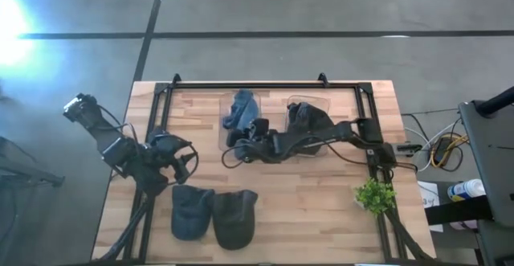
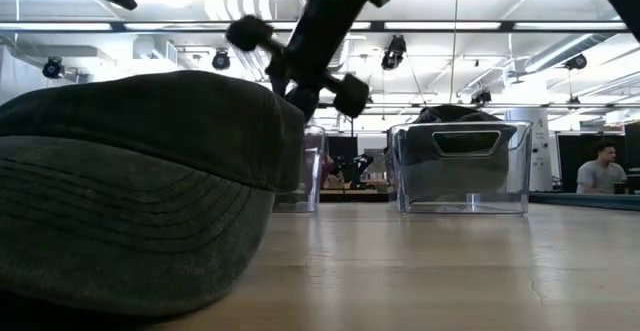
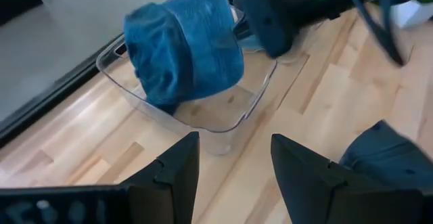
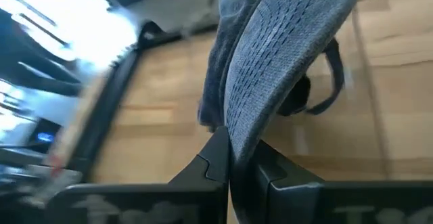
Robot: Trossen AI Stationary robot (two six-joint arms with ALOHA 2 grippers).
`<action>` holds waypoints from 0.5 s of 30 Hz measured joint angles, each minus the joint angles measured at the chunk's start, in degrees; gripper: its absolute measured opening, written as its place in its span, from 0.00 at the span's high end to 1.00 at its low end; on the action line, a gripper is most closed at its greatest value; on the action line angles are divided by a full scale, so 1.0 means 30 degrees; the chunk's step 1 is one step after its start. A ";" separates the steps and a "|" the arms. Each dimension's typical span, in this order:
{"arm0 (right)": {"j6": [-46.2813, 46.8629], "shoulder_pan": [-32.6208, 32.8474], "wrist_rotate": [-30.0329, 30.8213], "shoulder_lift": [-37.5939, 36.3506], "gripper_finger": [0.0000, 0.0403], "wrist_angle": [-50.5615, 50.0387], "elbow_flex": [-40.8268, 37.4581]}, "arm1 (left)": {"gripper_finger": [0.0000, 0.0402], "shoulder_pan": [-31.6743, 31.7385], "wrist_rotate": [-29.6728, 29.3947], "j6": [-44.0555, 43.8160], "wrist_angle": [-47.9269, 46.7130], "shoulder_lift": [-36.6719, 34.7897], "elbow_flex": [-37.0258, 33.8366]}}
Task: Pick & Place hat
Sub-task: Put the right blue cap into the left transparent bin
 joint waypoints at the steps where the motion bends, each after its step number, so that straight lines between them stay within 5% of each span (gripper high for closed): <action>1: 0.0188 -0.0039 -0.0252 0.0337 0.97 -0.0661 0.0411 | 0.56 0.0005 0.0000 0.0193 -0.0002 0.0000 -0.0061; 7: 0.0635 -0.0299 -0.2996 0.1363 0.94 -0.1926 0.1559 | 0.56 0.0029 0.0039 -0.0384 0.0171 -0.0007 -0.0829; 15: -0.0786 -0.0298 -0.5227 0.1169 0.69 -0.2539 0.1718 | 0.56 0.0138 0.0313 -0.0963 0.3577 0.0000 -0.3121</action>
